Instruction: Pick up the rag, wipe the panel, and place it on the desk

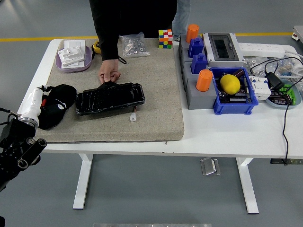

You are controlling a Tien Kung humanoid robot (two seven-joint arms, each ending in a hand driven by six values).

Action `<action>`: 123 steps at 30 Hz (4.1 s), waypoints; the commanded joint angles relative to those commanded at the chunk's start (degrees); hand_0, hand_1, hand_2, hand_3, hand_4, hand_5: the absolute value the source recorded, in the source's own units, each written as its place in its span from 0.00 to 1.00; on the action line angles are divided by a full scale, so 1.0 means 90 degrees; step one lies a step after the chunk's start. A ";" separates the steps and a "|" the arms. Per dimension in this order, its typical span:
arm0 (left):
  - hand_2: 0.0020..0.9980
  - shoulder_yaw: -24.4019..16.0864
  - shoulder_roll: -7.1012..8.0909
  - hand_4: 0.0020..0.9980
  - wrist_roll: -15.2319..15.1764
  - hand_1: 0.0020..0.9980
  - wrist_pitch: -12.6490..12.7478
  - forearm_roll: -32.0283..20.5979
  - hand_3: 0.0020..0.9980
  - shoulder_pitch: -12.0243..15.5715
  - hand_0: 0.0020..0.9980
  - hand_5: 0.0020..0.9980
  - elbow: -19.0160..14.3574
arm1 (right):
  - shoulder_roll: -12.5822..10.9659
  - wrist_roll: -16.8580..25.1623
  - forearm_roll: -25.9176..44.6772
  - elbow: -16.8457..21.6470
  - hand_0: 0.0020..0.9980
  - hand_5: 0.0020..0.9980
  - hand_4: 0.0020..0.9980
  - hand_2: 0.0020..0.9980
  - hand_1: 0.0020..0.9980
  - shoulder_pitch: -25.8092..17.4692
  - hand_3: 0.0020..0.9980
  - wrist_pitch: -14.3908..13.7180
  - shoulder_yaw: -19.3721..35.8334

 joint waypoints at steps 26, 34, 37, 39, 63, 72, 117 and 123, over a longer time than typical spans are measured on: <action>0.60 0.0054 0.0014 0.61 -0.0018 0.24 0.0253 -0.0042 0.58 -0.0011 0.31 0.11 0.0063 | 0.0007 0.0017 -0.0054 0.0000 0.72 0.58 0.94 0.69 0.66 -0.0013 0.59 -0.0033 0.0090; 0.48 0.0022 0.0026 0.47 -0.0090 0.20 0.0371 0.0019 0.47 -0.0013 0.27 0.00 0.0044 | -0.0002 0.0078 0.0084 0.0000 0.72 0.58 0.95 0.69 0.66 -0.0012 0.59 -0.0038 -0.0040; 0.46 0.0026 0.0039 0.40 -0.0102 0.19 0.0379 0.0030 0.41 -0.0016 0.26 0.00 0.0039 | -0.0004 0.0106 0.0145 0.0000 0.72 0.58 0.95 0.69 0.66 -0.0007 0.59 -0.0042 -0.0102; 0.46 0.0023 0.0043 0.40 -0.0091 0.19 0.0382 0.0063 0.41 -0.0017 0.26 0.00 0.0031 | 0.0000 0.0105 0.0128 0.0000 0.72 0.58 0.95 0.69 0.66 -0.0005 0.59 -0.0048 -0.0068; 0.46 -0.0501 0.0174 0.29 0.0168 0.18 0.0382 0.0753 0.36 0.0166 0.24 0.00 -0.0663 | 0.0036 0.0058 -0.0044 0.0000 0.72 0.58 0.95 0.69 0.66 -0.0028 0.59 -0.0063 0.0164; 0.46 -0.0615 0.0057 0.28 0.0232 0.17 0.0498 0.0937 0.37 0.0445 0.24 0.00 -0.1262 | 0.0084 0.0023 -0.0199 0.0000 0.72 0.58 0.95 0.69 0.66 -0.0072 0.59 -0.0059 0.0312; 0.49 0.0493 -0.0302 0.22 -0.0810 0.18 0.1017 -0.0161 0.42 0.0199 0.25 0.00 -0.1094 | 0.0012 -0.0107 -0.0322 0.0000 0.72 0.58 0.95 0.69 0.66 -0.0012 0.59 -0.0027 0.0421; 0.48 0.0753 -0.0334 0.22 -0.0763 0.18 0.0999 -0.0212 0.42 0.0073 0.25 0.00 -0.1094 | -0.0007 -0.0096 -0.0281 0.0000 0.72 0.58 0.95 0.69 0.66 -0.0003 0.59 -0.0017 0.0357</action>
